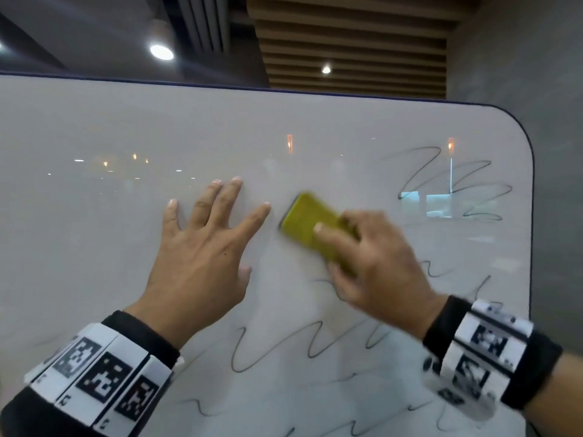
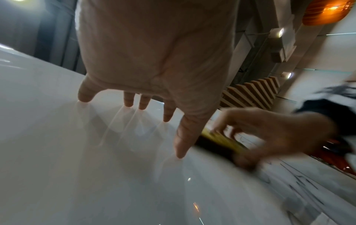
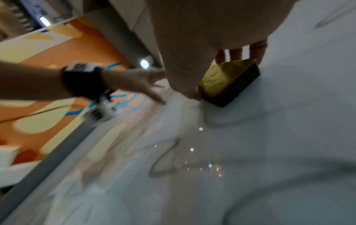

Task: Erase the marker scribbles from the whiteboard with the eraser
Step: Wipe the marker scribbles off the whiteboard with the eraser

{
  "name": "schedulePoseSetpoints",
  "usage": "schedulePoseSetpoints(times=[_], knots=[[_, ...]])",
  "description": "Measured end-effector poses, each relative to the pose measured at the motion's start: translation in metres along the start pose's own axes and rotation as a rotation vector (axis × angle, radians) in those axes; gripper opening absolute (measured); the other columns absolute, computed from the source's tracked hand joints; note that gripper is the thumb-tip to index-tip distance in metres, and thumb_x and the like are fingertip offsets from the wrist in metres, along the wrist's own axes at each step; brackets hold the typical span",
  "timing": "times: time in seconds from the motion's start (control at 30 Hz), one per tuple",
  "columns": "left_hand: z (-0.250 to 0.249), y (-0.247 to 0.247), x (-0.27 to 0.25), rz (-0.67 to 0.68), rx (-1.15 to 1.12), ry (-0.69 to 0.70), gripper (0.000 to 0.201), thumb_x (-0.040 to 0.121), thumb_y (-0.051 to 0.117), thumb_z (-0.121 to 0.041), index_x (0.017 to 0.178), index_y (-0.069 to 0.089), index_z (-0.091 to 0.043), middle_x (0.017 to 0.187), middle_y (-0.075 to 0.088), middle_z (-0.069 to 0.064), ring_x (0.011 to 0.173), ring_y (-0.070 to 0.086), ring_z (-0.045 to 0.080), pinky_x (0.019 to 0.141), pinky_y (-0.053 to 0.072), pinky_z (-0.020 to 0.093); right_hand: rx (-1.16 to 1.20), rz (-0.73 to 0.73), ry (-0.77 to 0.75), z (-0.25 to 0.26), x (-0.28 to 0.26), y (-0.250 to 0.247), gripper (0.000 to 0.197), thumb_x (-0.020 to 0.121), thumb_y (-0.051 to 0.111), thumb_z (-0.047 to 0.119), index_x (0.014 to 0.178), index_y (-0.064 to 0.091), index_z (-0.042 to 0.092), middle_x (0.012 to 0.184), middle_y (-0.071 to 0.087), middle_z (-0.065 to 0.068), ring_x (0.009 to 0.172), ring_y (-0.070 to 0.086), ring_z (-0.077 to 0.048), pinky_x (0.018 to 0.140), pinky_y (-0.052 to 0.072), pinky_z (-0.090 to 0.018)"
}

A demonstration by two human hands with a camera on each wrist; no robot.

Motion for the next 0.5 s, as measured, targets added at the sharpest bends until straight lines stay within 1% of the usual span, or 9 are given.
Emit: schedulePoseSetpoints(times=[0.1, 0.17, 0.2, 0.23, 0.3, 0.37, 0.4, 0.43, 0.5], knots=[[0.0, 0.001, 0.0, 0.001, 0.019, 0.0, 0.093, 0.064, 0.083, -0.038, 0.145, 0.039, -0.032, 0.158, 0.025, 0.011, 0.145, 0.026, 0.032, 0.102, 0.033, 0.069, -0.007, 0.137, -0.23, 0.031, -0.039, 0.012, 0.042, 0.083, 0.072, 0.019, 0.123, 0.061, 0.022, 0.113, 0.061, -0.017, 0.089, 0.055, -0.035, 0.069, 0.047, -0.042], [0.001, 0.001, 0.0, 0.007, 0.02, -0.004, 0.093, 0.065, 0.083, -0.037, 0.146, 0.037, -0.032, 0.158, 0.024, 0.011, 0.146, 0.024, 0.032, 0.103, 0.032, 0.069, -0.007, 0.176, -0.297, 0.025, -0.038, 0.008, 0.039, 0.085, 0.073, 0.02, 0.123, 0.062, 0.023, 0.114, 0.062, -0.017, 0.091, 0.056, -0.033, 0.07, 0.047, -0.041], [0.001, 0.001, 0.0, 0.012, 0.019, -0.009, 0.093, 0.066, 0.083, -0.037, 0.146, 0.036, -0.033, 0.159, 0.023, 0.01, 0.146, 0.022, 0.031, 0.103, 0.032, 0.068, -0.012, 0.167, -0.287, 0.015, -0.029, 0.005, 0.039, 0.087, 0.071, 0.02, 0.124, 0.061, 0.023, 0.114, 0.061, -0.017, 0.091, 0.055, -0.034, 0.072, 0.047, -0.041], [0.002, 0.001, 0.0, 0.016, 0.019, -0.012, 0.092, 0.067, 0.082, -0.037, 0.146, 0.036, -0.034, 0.159, 0.022, 0.01, 0.146, 0.021, 0.031, 0.104, 0.031, 0.068, -0.01, 0.128, -0.231, 0.001, -0.018, 0.0, 0.038, 0.088, 0.069, 0.021, 0.126, 0.06, 0.023, 0.115, 0.061, -0.018, 0.092, 0.055, -0.034, 0.075, 0.048, -0.042], [0.001, 0.0, -0.001, 0.021, 0.016, -0.011, 0.09, 0.069, 0.081, -0.037, 0.146, 0.034, -0.034, 0.16, 0.021, 0.01, 0.147, 0.02, 0.031, 0.105, 0.03, 0.067, 0.016, 0.0, -0.012, -0.036, 0.009, -0.013, 0.043, 0.086, 0.069, 0.021, 0.128, 0.061, 0.021, 0.118, 0.058, -0.019, 0.097, 0.054, -0.038, 0.082, 0.051, -0.048], [0.001, 0.0, -0.001, 0.026, 0.017, -0.009, 0.089, 0.071, 0.08, -0.036, 0.147, 0.033, -0.034, 0.16, 0.02, 0.01, 0.147, 0.018, 0.03, 0.106, 0.029, 0.067, 0.003, -0.057, 0.152, -0.055, 0.022, -0.022, 0.047, 0.083, 0.074, 0.018, 0.129, 0.062, 0.019, 0.121, 0.055, -0.019, 0.102, 0.052, -0.039, 0.085, 0.051, -0.053], [0.0, 0.001, -0.001, 0.028, 0.018, -0.01, 0.09, 0.071, 0.08, -0.036, 0.147, 0.033, -0.034, 0.16, 0.019, 0.009, 0.147, 0.018, 0.03, 0.106, 0.029, 0.066, -0.009, -0.059, 0.165, -0.053, 0.019, -0.021, 0.048, 0.082, 0.076, 0.017, 0.128, 0.063, 0.017, 0.121, 0.055, -0.018, 0.102, 0.052, -0.039, 0.084, 0.051, -0.053], [0.0, 0.001, -0.001, 0.028, 0.017, -0.013, 0.09, 0.071, 0.08, -0.036, 0.147, 0.033, -0.034, 0.16, 0.019, 0.01, 0.147, 0.018, 0.031, 0.106, 0.029, 0.066, -0.011, -0.053, 0.132, -0.043, 0.011, -0.016, 0.049, 0.081, 0.076, 0.016, 0.128, 0.064, 0.016, 0.12, 0.055, -0.019, 0.1, 0.052, -0.039, 0.083, 0.051, -0.052], [-0.001, 0.001, -0.001, 0.026, 0.008, -0.022, 0.091, 0.07, 0.081, -0.033, 0.148, 0.034, -0.033, 0.16, 0.019, 0.01, 0.147, 0.018, 0.031, 0.107, 0.029, 0.067, 0.02, -0.004, -0.014, -0.014, -0.017, -0.003, 0.045, 0.082, 0.075, 0.015, 0.126, 0.065, 0.017, 0.116, 0.058, -0.02, 0.095, 0.054, -0.039, 0.079, 0.05, -0.049]])
Point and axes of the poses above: each hand's wrist, its own x-axis towards the middle knuckle, its own y-axis out of the palm, z = x × y, the point moved 1 cm from there along x, towards the middle knuckle
